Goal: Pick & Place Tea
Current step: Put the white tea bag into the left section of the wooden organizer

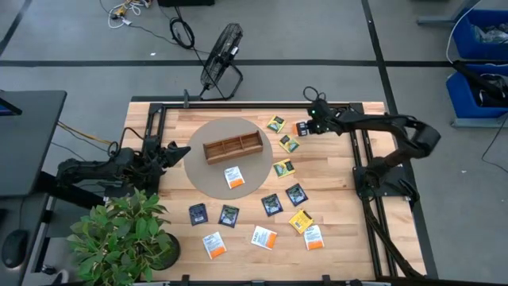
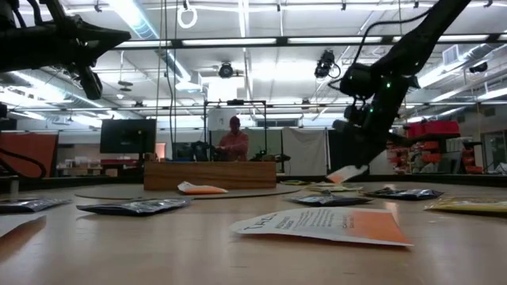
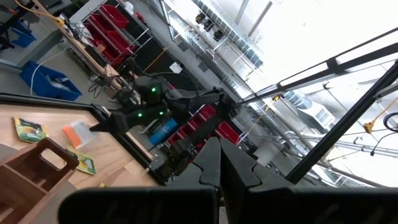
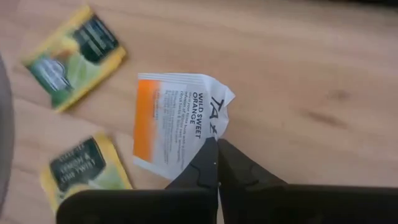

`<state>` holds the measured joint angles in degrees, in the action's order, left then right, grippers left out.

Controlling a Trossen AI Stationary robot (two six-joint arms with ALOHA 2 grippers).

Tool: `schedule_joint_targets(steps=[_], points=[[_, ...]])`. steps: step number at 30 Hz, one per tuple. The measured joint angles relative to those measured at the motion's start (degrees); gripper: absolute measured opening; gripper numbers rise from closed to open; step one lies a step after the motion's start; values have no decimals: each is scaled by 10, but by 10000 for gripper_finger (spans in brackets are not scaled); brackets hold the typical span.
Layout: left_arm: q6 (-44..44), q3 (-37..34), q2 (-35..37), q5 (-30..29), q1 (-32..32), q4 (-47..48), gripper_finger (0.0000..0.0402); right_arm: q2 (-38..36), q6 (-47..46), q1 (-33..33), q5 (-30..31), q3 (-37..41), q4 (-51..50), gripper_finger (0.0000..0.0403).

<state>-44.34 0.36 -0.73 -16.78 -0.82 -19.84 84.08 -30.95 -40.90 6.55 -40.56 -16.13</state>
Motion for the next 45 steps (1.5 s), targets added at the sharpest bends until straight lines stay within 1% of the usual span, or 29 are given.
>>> schedule_joint_targets(steps=[4, 9, 12, 15, 19, 22, 25, 28, 35, 40, 43, 45], points=[[0, 0, 0, 0, 0, 3, 3, -52, 53, 15, -4, 0, -22, 1], [0, 0, 0, 0, 0, 3, 3, -117, 142, 47, -21, -4, -55, 0], [0, 0, 0, 0, 0, 4, 3, -145, 198, 75, -30, -22, -77, 0], [0, 0, 0, 0, 0, 4, 3, -153, 265, 108, -41, -61, -92, 0], [0, 0, 0, 3, 0, 4, 3, -137, 340, 148, -41, -123, -127, 0], [5, 0, 0, 3, 0, 3, 4, -117, 376, 171, -38, -167, -158, 0], [3, 0, 0, 4, 0, -1, 12, -95, 409, 196, -22, -205, -191, 0], [-8, 0, 0, -16, 0, 2, 18, -74, 437, 222, -10, -231, -202, 0], [-20, 0, -10, -11, 0, 23, 34, -37, 449, 263, -10, -253, -205, 0], [-63, 1, -63, -11, 0, 28, 75, -19, 496, 299, -16, -274, -203, 0], [-53, 15, -111, -15, 0, 35, 110, -9, 519, 318, -17, -293, -204, 0], [-28, 35, -145, -25, 0, 29, 133, 0, 523, 328, -16, -310, -203, 0]])
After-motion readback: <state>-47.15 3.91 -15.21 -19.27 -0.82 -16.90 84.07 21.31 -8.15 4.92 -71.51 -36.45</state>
